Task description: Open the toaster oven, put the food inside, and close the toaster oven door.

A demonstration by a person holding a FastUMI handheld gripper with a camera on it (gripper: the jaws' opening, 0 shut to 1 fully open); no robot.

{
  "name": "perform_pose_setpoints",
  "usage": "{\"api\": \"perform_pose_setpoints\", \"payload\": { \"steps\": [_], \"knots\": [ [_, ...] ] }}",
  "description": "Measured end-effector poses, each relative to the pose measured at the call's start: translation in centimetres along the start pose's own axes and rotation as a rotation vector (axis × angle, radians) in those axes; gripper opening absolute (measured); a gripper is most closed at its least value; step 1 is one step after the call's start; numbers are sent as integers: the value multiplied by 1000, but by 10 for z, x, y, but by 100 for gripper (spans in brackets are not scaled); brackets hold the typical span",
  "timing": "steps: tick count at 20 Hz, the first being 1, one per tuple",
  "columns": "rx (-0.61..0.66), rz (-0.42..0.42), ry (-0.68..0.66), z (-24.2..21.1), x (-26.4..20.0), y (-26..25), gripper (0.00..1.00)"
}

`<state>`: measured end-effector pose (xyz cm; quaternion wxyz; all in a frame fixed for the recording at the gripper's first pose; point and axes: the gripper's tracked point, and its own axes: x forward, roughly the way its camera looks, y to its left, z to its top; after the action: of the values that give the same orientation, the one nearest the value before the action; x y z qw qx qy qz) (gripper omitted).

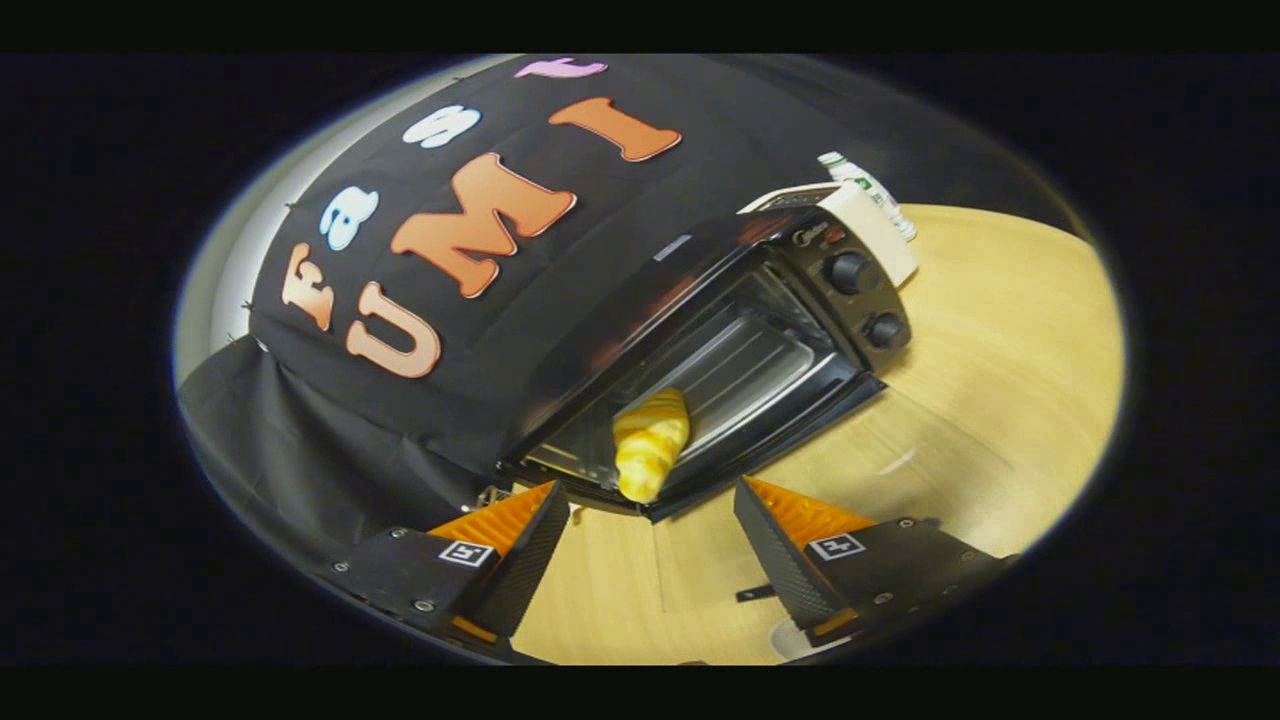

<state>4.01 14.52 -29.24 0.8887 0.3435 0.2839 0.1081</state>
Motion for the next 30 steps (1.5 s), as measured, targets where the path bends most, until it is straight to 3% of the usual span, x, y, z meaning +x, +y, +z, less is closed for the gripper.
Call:
{"api": "perform_pose_setpoints", "payload": {
  "steps": [6,12,26,30],
  "knots": [
    [-197,-147,-18,-8,-48,-45,98],
    [-360,-207,19,-29,-72,-62,99],
    [-703,-315,239,-83,-41,-108,99],
    [-710,-324,256,-90,-27,-111,99]
  ]
}}
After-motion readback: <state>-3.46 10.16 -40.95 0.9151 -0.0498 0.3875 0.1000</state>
